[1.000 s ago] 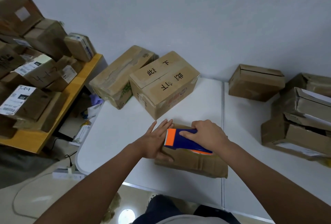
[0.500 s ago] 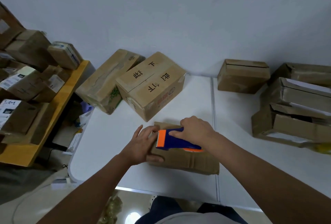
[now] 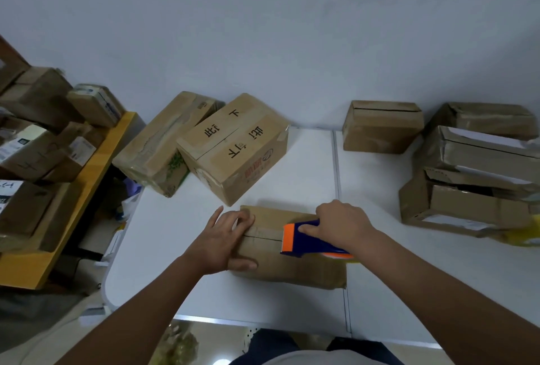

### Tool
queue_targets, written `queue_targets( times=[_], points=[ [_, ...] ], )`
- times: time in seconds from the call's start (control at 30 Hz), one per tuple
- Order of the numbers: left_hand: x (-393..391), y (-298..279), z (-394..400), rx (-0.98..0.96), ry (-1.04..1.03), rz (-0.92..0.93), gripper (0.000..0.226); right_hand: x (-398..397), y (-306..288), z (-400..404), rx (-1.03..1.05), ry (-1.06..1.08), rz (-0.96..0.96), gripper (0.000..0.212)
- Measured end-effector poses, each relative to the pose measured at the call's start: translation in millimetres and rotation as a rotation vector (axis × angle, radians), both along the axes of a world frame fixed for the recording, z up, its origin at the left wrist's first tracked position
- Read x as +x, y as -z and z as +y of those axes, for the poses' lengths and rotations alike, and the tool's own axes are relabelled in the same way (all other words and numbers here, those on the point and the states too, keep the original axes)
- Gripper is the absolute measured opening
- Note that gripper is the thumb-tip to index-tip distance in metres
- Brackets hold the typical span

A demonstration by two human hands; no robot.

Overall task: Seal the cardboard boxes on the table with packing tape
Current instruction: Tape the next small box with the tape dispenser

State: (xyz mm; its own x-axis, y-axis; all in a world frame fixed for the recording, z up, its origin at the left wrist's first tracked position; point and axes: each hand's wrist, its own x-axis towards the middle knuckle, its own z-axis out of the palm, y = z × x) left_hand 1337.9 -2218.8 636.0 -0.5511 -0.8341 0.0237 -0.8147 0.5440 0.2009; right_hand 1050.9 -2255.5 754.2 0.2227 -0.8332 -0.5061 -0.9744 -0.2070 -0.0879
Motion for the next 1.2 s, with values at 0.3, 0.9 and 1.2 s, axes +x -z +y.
queue_targets(
  times=[0.3, 0.9, 1.2],
  points=[
    [-74, 7, -6, 0.125, -0.303, -0.030, 0.062, 2, 1, 1, 0.019, -0.004, 0.040, 0.055],
    [-11, 22, 18, 0.089, -0.462, 0.002, 0.059, 90, -5, -3, -0.005, -0.073, 0.002, 0.045],
    [-11, 26, 18, 0.038, -0.466, -0.015, 0.061, 40, -9, -3, 0.114, -0.002, -0.132, 0.051]
  ],
)
